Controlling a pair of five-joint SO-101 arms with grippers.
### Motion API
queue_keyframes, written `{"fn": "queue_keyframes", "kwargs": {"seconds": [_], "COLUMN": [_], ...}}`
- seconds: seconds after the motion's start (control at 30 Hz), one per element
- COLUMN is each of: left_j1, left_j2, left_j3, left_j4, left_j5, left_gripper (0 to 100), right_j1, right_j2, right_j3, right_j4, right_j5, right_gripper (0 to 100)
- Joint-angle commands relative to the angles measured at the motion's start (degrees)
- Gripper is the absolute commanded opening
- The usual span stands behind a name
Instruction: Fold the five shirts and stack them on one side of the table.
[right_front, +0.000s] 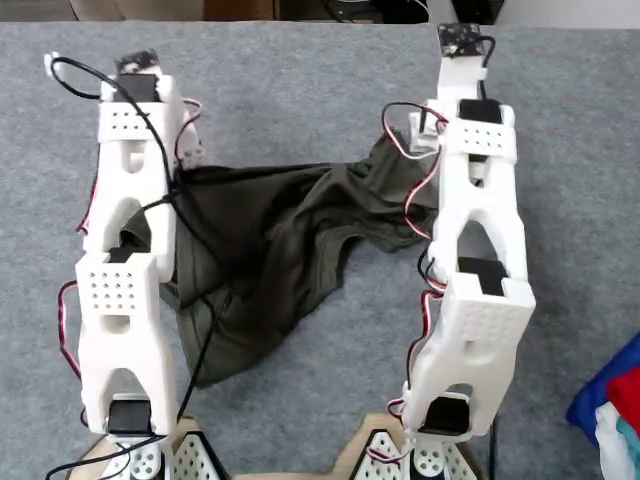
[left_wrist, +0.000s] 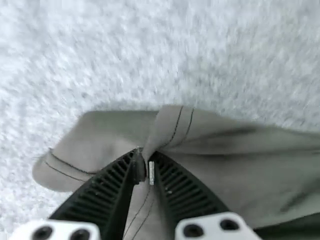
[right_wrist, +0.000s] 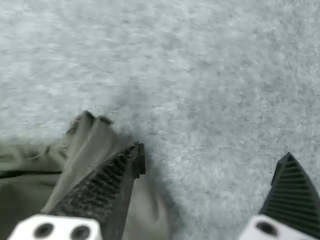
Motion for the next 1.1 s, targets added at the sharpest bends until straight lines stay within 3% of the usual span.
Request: {"fn": "queue_keyframes", "kwargs": {"seconds": [0.0, 0.33, 0.53, 0.63, 0.83, 1.07], "left_j1": [-2.2, -0.9, -6.7, -8.4, -8.4, -8.4], "left_j2": [-0.9, -6.5, -6.8, -6.8, -6.4, -6.2], "left_j3": [-7.1, -24.4, -28.1, -30.5, -30.8, -30.7], "left_j4": [0.6, 0.6, 0.6, 0.6, 0.6, 0.6], "left_j5": [0.5, 0.1, 0.2, 0.2, 0.2, 0.2], "left_gripper": [2, 2, 2, 2, 2, 2], "right_j1": [-2.0, -4.7, -6.4, -8.6, -14.1, -19.9], "right_j2": [-1.1, -0.9, -0.4, 2.1, 13.0, 29.3], "right_j3": [-5.0, -10.1, -15.3, -21.7, -38.4, -49.6], "right_j4": [2.7, 2.5, 7.5, 13.2, 24.2, 24.8], "right_j5": [0.5, -1.8, -5.6, -2.3, 3.9, 9.7], "right_gripper": [39.3, 39.3, 39.3, 37.8, 23.4, 30.9]}}
